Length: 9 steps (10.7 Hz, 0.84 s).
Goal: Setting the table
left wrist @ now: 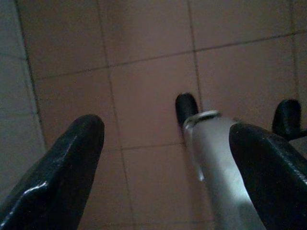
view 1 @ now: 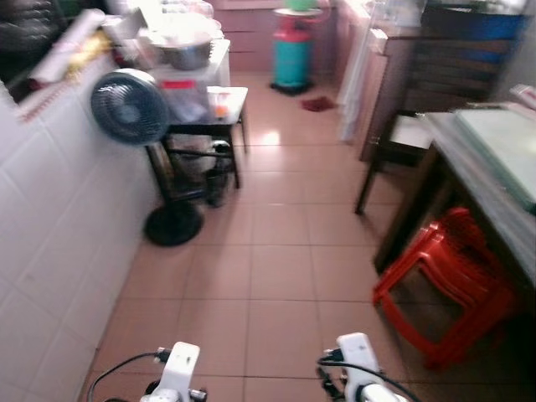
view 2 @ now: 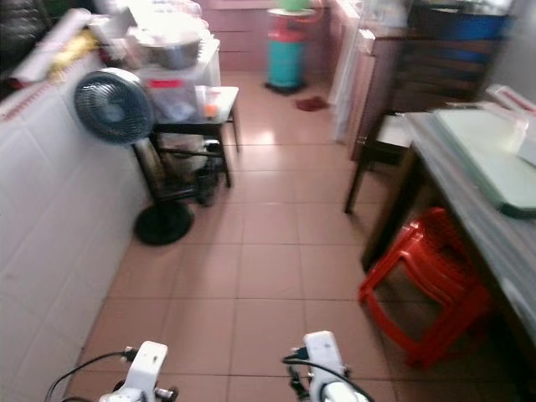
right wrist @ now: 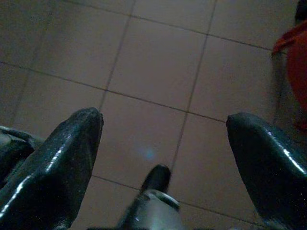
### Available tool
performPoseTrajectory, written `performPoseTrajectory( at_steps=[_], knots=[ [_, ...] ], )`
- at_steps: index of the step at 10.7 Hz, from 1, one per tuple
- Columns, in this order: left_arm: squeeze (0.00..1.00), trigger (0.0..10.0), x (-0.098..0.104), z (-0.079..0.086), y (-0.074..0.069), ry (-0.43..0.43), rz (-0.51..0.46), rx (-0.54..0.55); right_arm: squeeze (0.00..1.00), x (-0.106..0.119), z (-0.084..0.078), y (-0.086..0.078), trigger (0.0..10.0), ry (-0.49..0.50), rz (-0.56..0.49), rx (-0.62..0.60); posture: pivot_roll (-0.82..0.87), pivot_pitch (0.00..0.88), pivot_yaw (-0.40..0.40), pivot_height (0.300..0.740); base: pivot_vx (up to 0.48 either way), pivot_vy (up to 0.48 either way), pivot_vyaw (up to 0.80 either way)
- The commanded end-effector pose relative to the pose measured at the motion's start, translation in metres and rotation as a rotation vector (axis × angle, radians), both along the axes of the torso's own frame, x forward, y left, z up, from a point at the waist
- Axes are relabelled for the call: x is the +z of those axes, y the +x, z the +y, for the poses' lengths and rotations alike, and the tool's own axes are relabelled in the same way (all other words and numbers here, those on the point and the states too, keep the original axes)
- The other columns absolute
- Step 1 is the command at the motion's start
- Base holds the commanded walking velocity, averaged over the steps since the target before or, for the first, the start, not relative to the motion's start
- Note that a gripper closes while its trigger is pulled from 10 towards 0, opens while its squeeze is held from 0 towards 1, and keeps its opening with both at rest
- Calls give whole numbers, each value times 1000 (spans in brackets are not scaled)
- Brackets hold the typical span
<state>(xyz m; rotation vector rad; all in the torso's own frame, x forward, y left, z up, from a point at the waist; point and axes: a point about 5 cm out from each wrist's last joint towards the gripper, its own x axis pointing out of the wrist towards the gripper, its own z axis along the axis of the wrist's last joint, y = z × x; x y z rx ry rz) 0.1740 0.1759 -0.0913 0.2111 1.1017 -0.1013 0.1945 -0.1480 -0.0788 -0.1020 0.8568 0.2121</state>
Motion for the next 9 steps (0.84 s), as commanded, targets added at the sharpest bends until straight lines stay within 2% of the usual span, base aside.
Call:
performPoseTrajectory(
  at_steps=[1,6,9],
  knots=[
    [0,10000,2,4,3,5,-8,-5,0,-2,-4,-3,10000,-17,16,-9,35,0,15,740,0,0,0],
    [0,10000,2,10,2,13,-7,-11,0,-3,-2,-5,10000,-28,30,-4,28,0,21,740,0,301,0],
    [0,10000,2,11,2,18,-8,-23,0,-3,0,-4,10000,-33,26,3,18,0,26,740,0,415,0]
  ],
)
